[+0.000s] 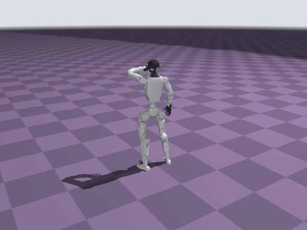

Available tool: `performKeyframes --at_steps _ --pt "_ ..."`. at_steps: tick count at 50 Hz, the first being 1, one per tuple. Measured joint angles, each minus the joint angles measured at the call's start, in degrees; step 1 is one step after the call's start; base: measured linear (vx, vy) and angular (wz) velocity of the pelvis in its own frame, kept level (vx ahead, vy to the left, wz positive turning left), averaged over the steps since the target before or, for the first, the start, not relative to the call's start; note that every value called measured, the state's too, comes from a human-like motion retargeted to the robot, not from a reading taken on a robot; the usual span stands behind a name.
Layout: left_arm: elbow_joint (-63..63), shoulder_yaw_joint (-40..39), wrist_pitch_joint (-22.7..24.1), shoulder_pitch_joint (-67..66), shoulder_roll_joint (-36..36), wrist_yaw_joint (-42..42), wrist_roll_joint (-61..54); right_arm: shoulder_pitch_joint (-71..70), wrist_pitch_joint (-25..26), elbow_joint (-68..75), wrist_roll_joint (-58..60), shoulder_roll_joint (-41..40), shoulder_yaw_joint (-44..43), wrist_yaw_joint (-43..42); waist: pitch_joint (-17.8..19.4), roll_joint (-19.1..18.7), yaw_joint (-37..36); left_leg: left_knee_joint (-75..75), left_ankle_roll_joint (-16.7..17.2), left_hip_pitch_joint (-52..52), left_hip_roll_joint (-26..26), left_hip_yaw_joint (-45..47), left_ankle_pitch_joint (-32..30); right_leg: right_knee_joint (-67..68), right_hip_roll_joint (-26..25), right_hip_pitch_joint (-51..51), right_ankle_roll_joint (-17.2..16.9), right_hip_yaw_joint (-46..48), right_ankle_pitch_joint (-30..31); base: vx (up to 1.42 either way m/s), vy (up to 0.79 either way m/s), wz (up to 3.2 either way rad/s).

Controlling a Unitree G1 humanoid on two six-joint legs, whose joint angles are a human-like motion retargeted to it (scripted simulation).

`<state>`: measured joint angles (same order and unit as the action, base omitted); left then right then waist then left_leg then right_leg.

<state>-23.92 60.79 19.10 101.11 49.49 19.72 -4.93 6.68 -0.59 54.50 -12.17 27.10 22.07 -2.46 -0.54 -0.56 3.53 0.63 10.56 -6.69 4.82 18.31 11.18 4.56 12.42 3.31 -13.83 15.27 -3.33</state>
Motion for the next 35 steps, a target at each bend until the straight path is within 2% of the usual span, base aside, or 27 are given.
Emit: performKeyframes --at_steps 3,5,13,16,19,25,28,35 --pt "2.3 -0.4 -0.3 0.6 -4.5 0.4 0.8 -0.3 0.1 0.9 0.0 -0.5 0.9 0.8 0.4 0.7 0.0 0.1 0.1 0.1 -0.1 -0.7 -0.1 0.0 0.2 0.4 0.2 0.6 -0.1 0.0 0.01 0.16" --pt "2.5 -1.5 -0.3 -0.6 -5.0 0.3 1.1 -0.5 0.2 1.0 0.3 -0.7 0.9 1.2 0.6 1.1 -0.2 0.1 0.1 0.0 -0.1 -0.6 0.0 0.0 0.2 0.4 0.3 0.5 -0.1 0.0 0.0 0.0" --pt "-4.9 -10.5 0.8 -13.7 6.6 -1.3 0.9 -0.2 -0.3 -2.8 2.7 -0.1 -3.1 1.2 1.1 1.5 -1.5 0.0 0.0 -0.3 0.2 1.5 0.2 -0.1 -0.3 -0.7 0.1 -1.6 0.4 0.0 0.0 -0.19" --pt "-6.4 -11.3 0.8 -14.8 8.5 -1.9 1.0 0.4 -0.4 -3.8 2.7 0.5 -4.0 0.9 0.9 1.3 -1.5 0.0 0.0 -0.1 0.3 1.6 0.2 -0.1 -0.5 -0.9 -0.1 -1.6 0.5 0.0 0.0 0.0" --pt "-5.8 -9.0 0.3 -11.4 6.5 -2.2 1.3 0.7 -0.3 -3.6 1.9 0.8 -3.4 0.7 0.6 1.3 -1.3 -0.1 0.0 0.1 0.3 0.9 0.1 -0.2 -0.4 -0.7 -0.1 -0.9 0.5 0.0 0.0 0.15" --pt "-0.7 -3.2 -0.4 -2.1 -2.9 -1.6 2.1 -0.2 0.1 -1.3 0.5 0.2 0.0 1.6 0.5 2.1 -1.0 0.0 0.0 0.6 0.2 -0.8 0.0 -0.2 -0.2 0.0 0.0 0.8 0.1 0.0 0.0 0.22" --pt "0.2 -3.1 -0.3 -1.4 -4.0 -1.1 2.3 -1.1 0.1 -0.9 0.7 0.0 1.2 2.2 0.6 2.3 -1.0 0.1 -0.1 0.5 0.2 -0.8 0.0 -0.2 -0.2 0.1 0.1 0.8 0.1 0.0 0.0 0.0" --pt "-4.1 -6.2 1.3 -8.1 5.6 -1.3 0.0 -1.7 -0.6 -3.7 1.8 0.3 -0.6 1.3 0.9 1.8 -1.4 0.0 -0.2 0.0 0.4 0.8 0.2 -0.2 -0.5 -0.5 0.0 -0.8 0.3 0.01 -0.01 -0.19"
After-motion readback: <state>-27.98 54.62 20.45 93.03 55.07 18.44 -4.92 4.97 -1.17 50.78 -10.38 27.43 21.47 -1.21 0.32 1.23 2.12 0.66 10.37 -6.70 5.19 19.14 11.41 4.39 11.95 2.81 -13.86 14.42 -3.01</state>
